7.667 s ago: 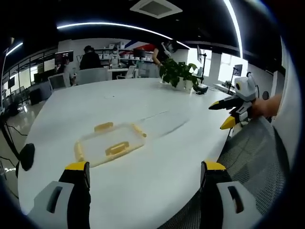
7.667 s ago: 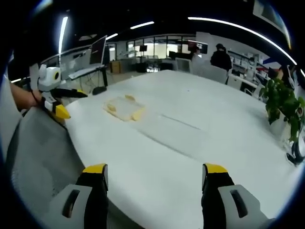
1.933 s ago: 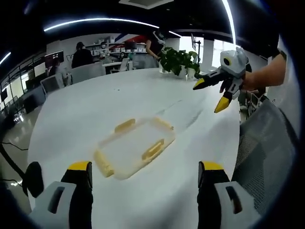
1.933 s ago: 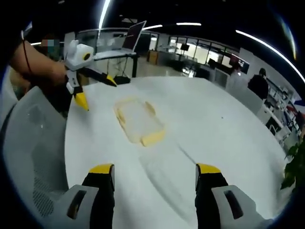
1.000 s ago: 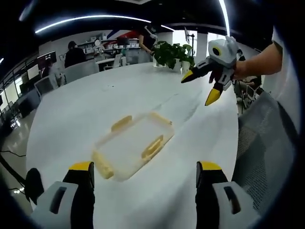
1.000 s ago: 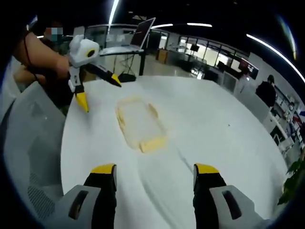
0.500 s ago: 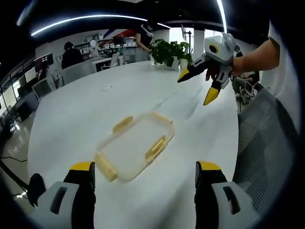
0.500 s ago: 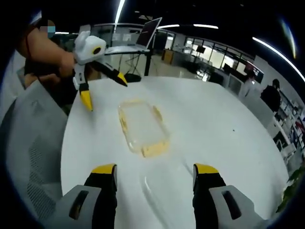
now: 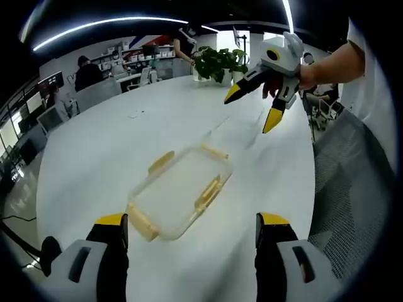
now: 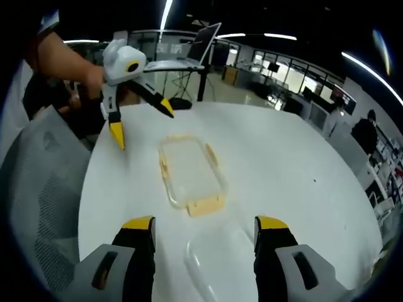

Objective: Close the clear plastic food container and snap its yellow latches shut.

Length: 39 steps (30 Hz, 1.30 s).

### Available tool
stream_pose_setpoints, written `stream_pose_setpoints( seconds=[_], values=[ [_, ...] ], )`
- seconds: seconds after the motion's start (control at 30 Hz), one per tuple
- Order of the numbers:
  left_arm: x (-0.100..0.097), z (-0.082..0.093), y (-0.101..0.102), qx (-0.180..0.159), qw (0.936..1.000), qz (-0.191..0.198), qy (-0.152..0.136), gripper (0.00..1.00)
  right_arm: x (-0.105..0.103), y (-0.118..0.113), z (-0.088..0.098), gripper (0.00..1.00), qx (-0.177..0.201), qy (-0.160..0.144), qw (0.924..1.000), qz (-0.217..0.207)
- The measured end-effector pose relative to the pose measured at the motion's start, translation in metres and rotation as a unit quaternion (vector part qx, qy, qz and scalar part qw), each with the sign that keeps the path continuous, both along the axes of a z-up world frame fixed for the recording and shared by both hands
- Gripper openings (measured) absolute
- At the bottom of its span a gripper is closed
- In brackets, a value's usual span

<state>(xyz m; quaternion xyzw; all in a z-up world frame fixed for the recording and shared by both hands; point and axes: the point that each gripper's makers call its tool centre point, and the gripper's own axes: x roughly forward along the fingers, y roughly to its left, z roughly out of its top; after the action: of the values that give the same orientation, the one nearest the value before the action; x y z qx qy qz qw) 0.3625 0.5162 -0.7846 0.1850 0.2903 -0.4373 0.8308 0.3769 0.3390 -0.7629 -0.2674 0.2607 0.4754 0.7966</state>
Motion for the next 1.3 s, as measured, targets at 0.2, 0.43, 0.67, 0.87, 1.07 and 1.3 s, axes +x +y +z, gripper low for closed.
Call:
stream_pose_setpoints(
  seconds=[0.2, 0.43, 0.67, 0.87, 1.07, 1.3],
  values=[
    [0.004, -0.003, 0.002, 0.007, 1.0, -0.006, 0.003, 0.82, 0.003, 0.006, -0.002, 0.62, -0.006, 0.002, 0.9999, 0.015],
    [0.007, -0.007, 0.002, 0.022, 0.9995, -0.023, 0.004, 0.8, 0.003, 0.01, -0.01, 0.6, -0.018, 0.012, 0.9992, 0.034],
    [0.014, -0.009, 0.004, 0.042, 0.9983, -0.04, -0.002, 0.78, 0.006, 0.014, -0.014, 0.6, -0.032, 0.015, 0.9979, 0.055],
    [0.02, -0.012, 0.008, 0.055, 0.9973, -0.049, -0.004, 0.76, 0.009, 0.021, -0.018, 0.6, -0.031, 0.018, 0.9975, 0.061],
    [0.023, -0.015, 0.013, 0.071, 0.9954, -0.065, -0.004, 0.74, 0.011, 0.027, -0.024, 0.6, -0.035, 0.02, 0.9968, 0.069],
    [0.03, -0.018, 0.012, 0.085, 0.9932, -0.079, -0.008, 0.72, 0.015, 0.034, -0.03, 0.6, -0.044, 0.02, 0.9956, 0.08]
  ],
)
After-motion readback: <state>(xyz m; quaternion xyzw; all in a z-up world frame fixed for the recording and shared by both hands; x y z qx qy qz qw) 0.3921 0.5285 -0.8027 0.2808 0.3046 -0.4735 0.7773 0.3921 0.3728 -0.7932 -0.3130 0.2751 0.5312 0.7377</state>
